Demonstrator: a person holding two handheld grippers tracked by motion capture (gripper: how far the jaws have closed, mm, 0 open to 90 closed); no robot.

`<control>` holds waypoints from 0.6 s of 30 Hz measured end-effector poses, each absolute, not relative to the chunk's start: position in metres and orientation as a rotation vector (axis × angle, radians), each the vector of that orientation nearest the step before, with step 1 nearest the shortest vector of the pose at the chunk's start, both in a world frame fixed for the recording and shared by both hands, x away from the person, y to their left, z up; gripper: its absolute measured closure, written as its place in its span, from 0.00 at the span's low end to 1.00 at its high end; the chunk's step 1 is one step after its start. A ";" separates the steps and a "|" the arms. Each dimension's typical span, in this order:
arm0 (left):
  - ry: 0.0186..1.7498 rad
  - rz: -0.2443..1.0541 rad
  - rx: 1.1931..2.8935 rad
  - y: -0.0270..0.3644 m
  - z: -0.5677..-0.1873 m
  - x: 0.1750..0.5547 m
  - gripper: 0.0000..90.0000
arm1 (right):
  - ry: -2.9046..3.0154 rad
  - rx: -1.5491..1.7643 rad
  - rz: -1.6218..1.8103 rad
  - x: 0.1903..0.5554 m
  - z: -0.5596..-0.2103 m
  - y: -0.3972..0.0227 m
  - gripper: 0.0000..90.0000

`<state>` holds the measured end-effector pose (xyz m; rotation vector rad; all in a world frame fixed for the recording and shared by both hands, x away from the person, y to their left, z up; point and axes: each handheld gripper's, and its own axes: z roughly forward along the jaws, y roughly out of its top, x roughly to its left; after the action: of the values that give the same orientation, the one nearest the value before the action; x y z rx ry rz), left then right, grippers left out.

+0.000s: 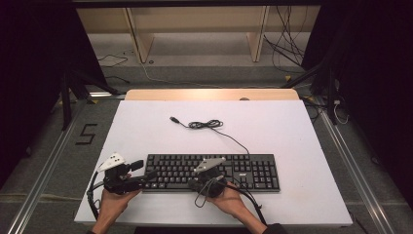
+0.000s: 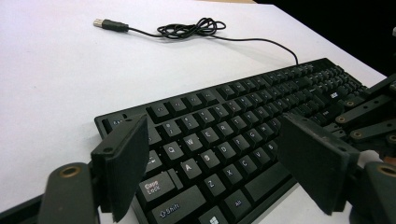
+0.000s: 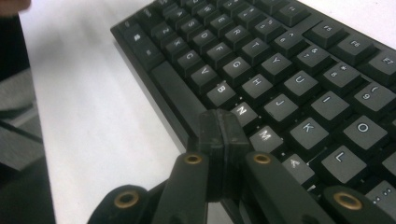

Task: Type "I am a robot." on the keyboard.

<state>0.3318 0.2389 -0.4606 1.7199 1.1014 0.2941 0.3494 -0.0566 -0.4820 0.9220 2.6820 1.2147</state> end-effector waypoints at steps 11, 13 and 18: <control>1.098 0.279 1.731 0.238 -0.463 0.335 0.38 | 2.569 0.981 1.375 0.355 -0.461 -0.077 0.82; 1.097 0.280 1.743 0.237 -0.464 0.336 0.41 | 2.559 0.985 1.384 0.355 -0.460 -0.079 0.78; 1.105 0.266 1.780 0.232 -0.468 0.341 0.58 | 2.541 1.011 1.407 0.355 -0.457 -0.085 0.63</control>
<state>0.3412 0.2323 -0.4678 1.7799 1.1050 0.2655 0.3553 -0.0852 -0.4566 1.0109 2.5406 1.4072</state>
